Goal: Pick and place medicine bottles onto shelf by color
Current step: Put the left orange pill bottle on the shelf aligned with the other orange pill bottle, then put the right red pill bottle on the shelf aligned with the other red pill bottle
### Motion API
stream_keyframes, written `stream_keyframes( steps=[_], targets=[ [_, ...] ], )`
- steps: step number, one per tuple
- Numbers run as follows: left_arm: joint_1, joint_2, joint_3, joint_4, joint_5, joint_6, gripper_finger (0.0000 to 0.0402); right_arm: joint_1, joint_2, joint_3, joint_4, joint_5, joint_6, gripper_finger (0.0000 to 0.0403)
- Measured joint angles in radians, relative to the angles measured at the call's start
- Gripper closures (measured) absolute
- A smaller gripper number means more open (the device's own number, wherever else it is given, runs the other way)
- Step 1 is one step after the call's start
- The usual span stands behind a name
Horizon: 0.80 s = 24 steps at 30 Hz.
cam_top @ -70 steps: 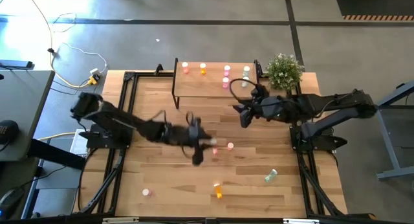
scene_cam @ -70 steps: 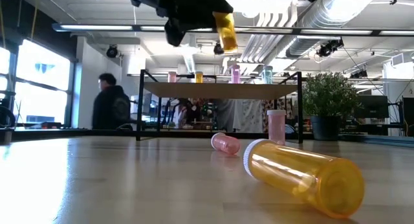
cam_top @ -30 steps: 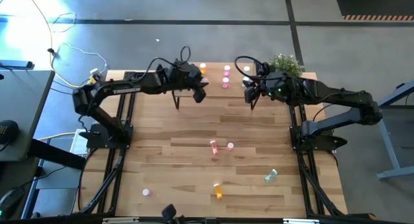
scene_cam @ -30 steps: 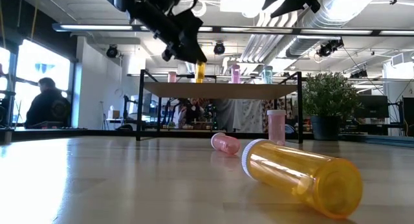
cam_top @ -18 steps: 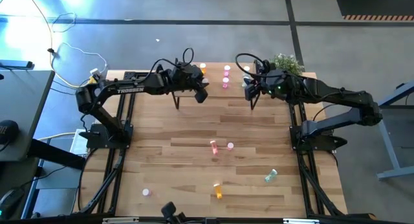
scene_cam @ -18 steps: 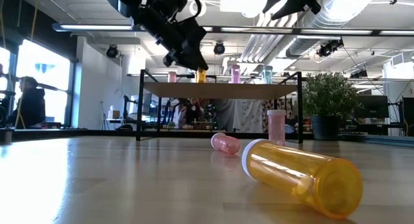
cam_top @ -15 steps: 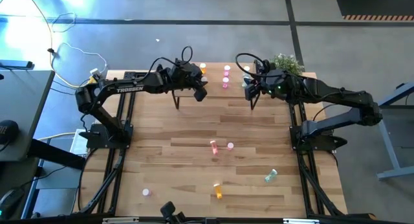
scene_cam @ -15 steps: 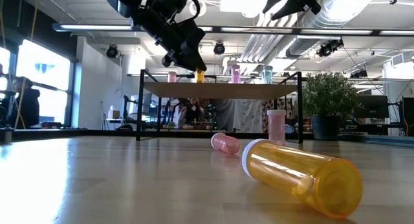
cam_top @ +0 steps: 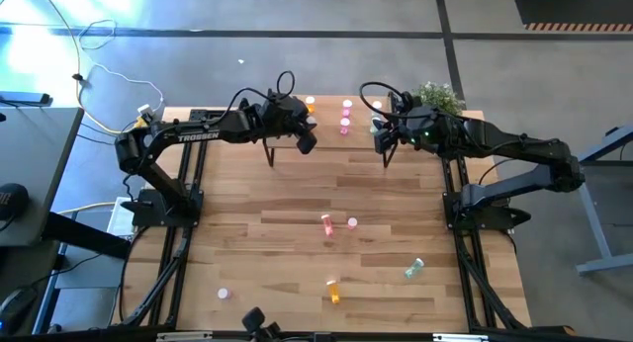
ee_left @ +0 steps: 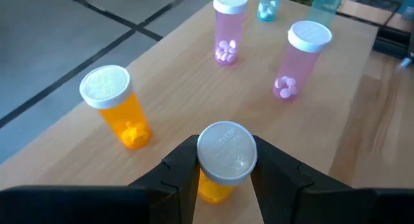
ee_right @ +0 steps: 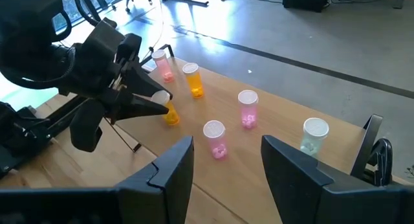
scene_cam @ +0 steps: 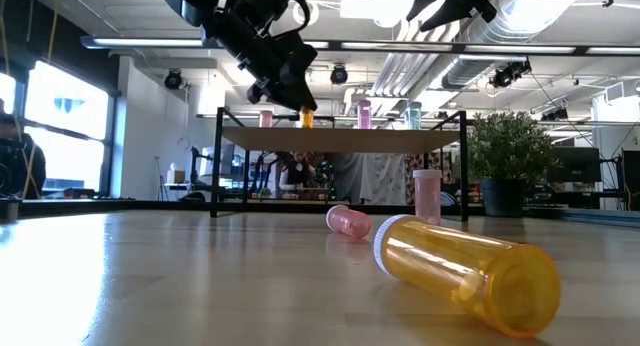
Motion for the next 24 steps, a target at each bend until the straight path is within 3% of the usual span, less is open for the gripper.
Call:
stream_keyframes(
  steps=[6,18,24],
  targets=[
    [-0.001,0.0,0.0,-0.002,-0.012,0.005,0.0279,0.0,0.0,0.0,0.0,0.0,0.0,0.0231],
    [-0.001,0.003,0.003,0.001,-0.012,0.005,0.0195,0.0,0.0,0.0,0.0,0.0,0.0,0.0231],
    [0.0,0.003,0.055,-0.048,-0.013,0.005,0.0176,0.0,0.0,0.0,0.0,0.0,0.0,0.0231]
  ],
)
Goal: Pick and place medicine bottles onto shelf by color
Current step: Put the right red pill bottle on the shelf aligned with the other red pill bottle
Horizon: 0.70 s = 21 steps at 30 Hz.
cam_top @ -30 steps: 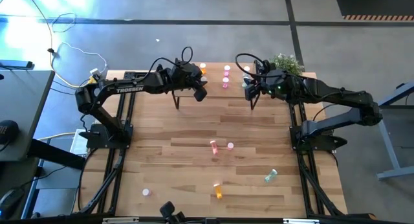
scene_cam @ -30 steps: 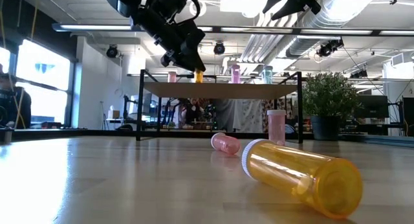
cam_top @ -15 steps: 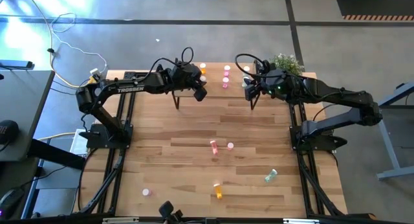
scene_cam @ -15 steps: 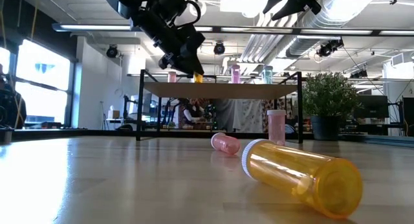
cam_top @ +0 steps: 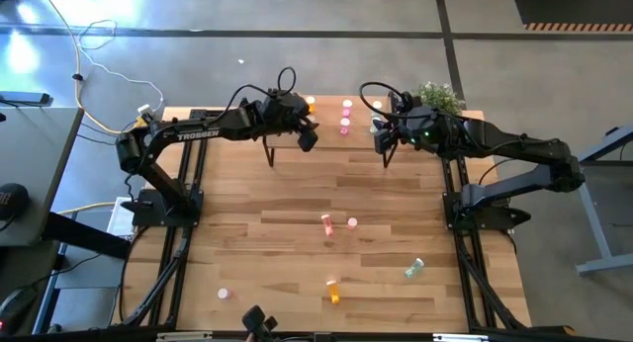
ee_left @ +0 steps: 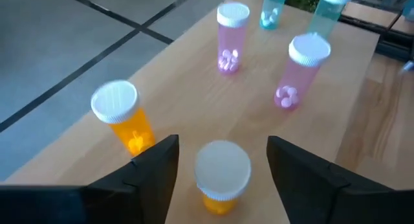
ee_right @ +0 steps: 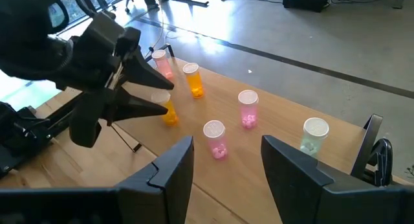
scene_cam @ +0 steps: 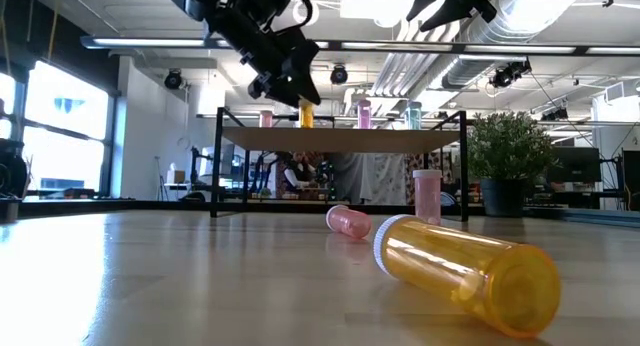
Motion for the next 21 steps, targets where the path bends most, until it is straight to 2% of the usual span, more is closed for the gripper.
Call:
stream_keyframes(
  steps=[15,21],
  targets=[
    [0.0,-0.005,0.205,-0.229,-0.033,0.063,0.0174,0.0,-0.003,0.0,0.0,-0.002,0.007,0.0231],
    [-0.004,-0.012,0.308,-0.38,-0.017,0.062,0.0174,0.0,-0.054,0.0,-0.002,-0.054,-0.014,0.0231]
  ],
)
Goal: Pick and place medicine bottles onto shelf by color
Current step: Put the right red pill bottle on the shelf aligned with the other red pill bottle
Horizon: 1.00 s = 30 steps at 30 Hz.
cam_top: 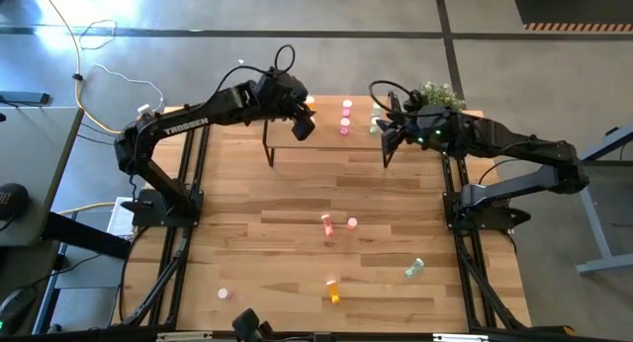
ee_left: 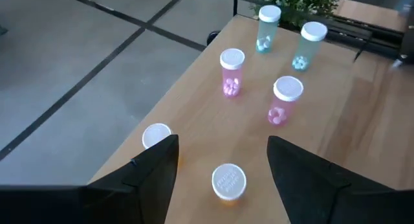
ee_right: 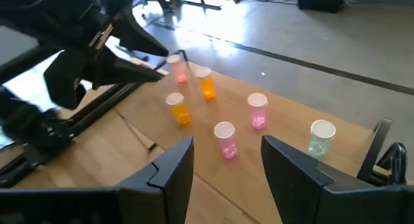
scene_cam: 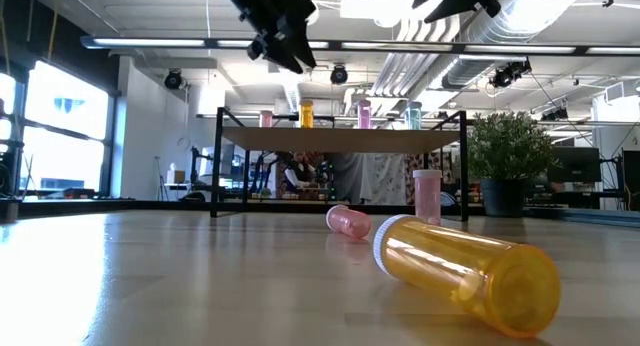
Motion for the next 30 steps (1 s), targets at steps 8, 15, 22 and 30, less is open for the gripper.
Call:
stream_keyframes(
  steps=[8,15,22,30],
  targets=[
    [-0.042,-0.077,0.009,-0.052,0.141,-0.027,0.0174,0.0,-0.095,0.0,-0.062,-0.064,-0.013,0.02],
    [-0.145,-0.128,-0.046,-0.058,0.169,-0.095,0.0174,-0.037,-0.15,-0.001,-0.248,-0.219,-0.032,0.0179],
    [-0.272,-0.194,-0.257,0.139,0.149,-0.24,0.0174,0.041,-0.179,-0.097,-0.31,-0.222,0.034,0.0179],
    [-0.402,-0.264,-0.44,0.293,0.062,-0.361,0.0174,0.202,-0.228,-0.33,-0.141,-0.252,0.182,0.0179]
  ],
)
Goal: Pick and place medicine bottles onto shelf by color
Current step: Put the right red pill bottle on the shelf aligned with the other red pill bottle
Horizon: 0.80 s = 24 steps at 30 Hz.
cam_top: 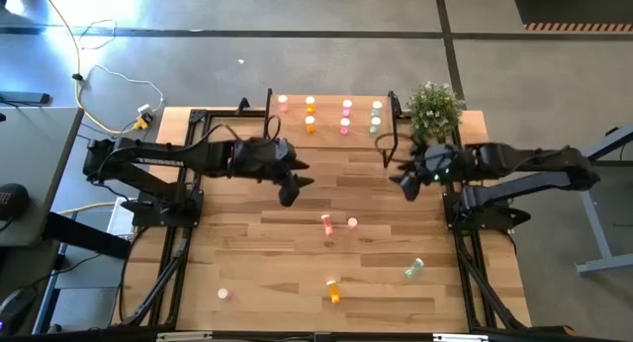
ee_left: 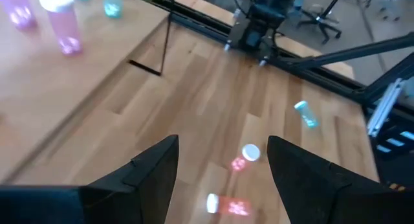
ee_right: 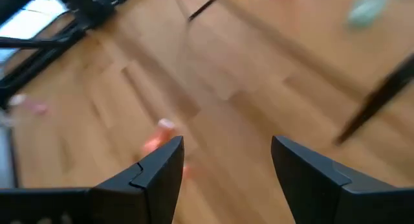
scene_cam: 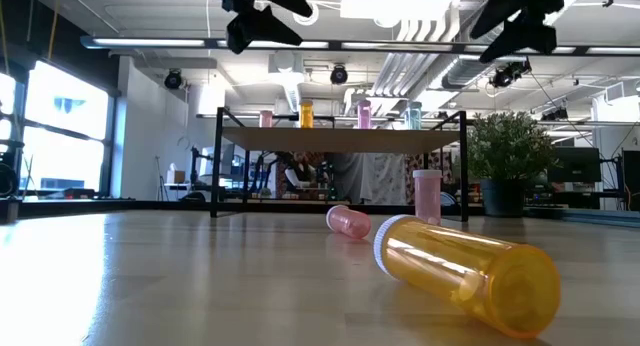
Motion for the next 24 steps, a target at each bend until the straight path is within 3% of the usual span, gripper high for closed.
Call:
stream_keyframes(
  steps=[6,12,19,24],
  targets=[
    [-0.086,-0.038,-0.128,0.152,-0.064,-0.065,0.0174,0.121,-0.014,-0.211,0.319,-0.086,0.042,0.0179],
    [-0.141,-0.043,-0.173,0.234,-0.122,-0.057,0.0174,0.218,-0.013,-0.368,0.554,-0.084,0.073,0.0179],
    [-0.153,-0.044,-0.173,0.248,-0.175,-0.033,0.0174,0.331,-0.007,-0.52,0.735,0.097,0.042,0.0179],
    [-0.151,-0.043,-0.173,0.249,-0.178,-0.034,0.0174,0.385,0.067,-0.556,0.833,0.2,-0.013,0.0179]
  ],
)
